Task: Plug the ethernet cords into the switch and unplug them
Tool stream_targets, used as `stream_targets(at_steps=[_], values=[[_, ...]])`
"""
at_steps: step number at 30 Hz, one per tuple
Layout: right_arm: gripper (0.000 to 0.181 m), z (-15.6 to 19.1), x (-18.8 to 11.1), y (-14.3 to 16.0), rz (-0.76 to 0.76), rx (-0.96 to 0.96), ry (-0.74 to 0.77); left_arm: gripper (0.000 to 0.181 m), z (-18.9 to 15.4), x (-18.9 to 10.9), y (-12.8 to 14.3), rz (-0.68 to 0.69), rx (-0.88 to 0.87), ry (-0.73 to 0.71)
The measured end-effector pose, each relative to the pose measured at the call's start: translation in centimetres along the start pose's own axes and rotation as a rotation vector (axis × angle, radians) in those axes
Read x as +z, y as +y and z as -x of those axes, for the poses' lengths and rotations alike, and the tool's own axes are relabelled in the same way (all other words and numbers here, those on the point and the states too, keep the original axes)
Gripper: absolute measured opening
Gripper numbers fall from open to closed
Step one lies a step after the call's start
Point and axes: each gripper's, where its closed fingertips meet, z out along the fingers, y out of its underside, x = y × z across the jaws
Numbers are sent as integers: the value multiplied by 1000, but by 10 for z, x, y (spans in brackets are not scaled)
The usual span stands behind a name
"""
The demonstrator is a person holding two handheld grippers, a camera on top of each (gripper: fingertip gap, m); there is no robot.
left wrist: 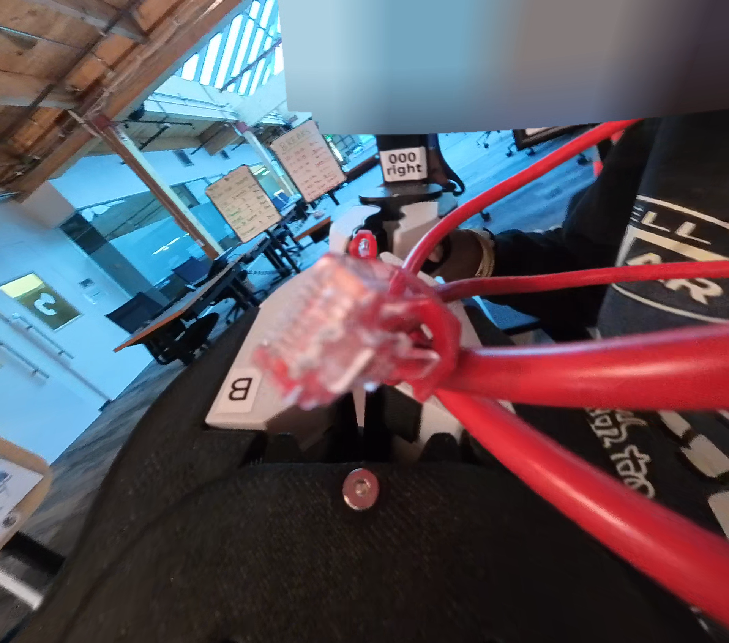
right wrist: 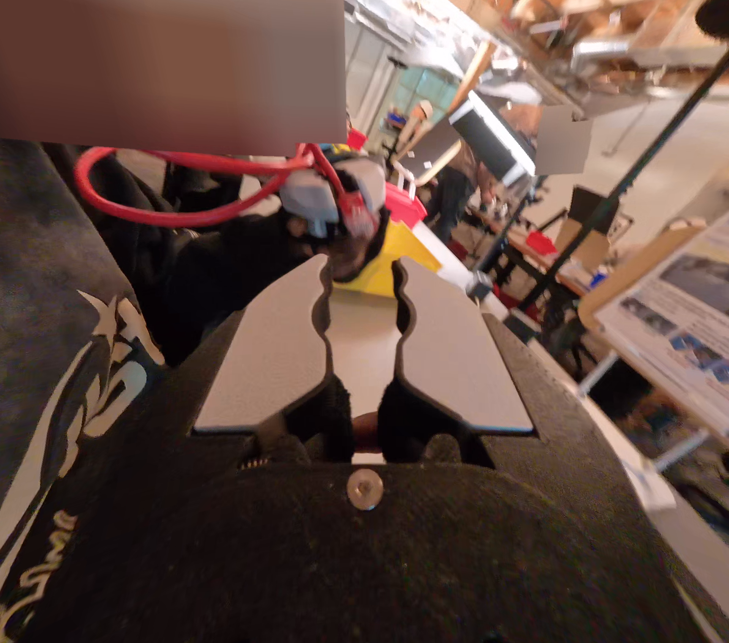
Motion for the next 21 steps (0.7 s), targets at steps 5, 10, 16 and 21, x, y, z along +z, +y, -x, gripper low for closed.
stream_targets(at_steps=[5,10,16,21], values=[[75,-4,-35,56,342,116,11,13,20,-24,-3,-30,-46,-135],[70,34,-81,126,686,26,-255,11,5,-44,18,-16,-173,-113],[59,36,-89,151,971,-375,-595,11,-7,-47,54,-30,-310,-111],[56,40,-79,183,1106,-679,-874,10,-10,-59,66,-104,-414,-83]])
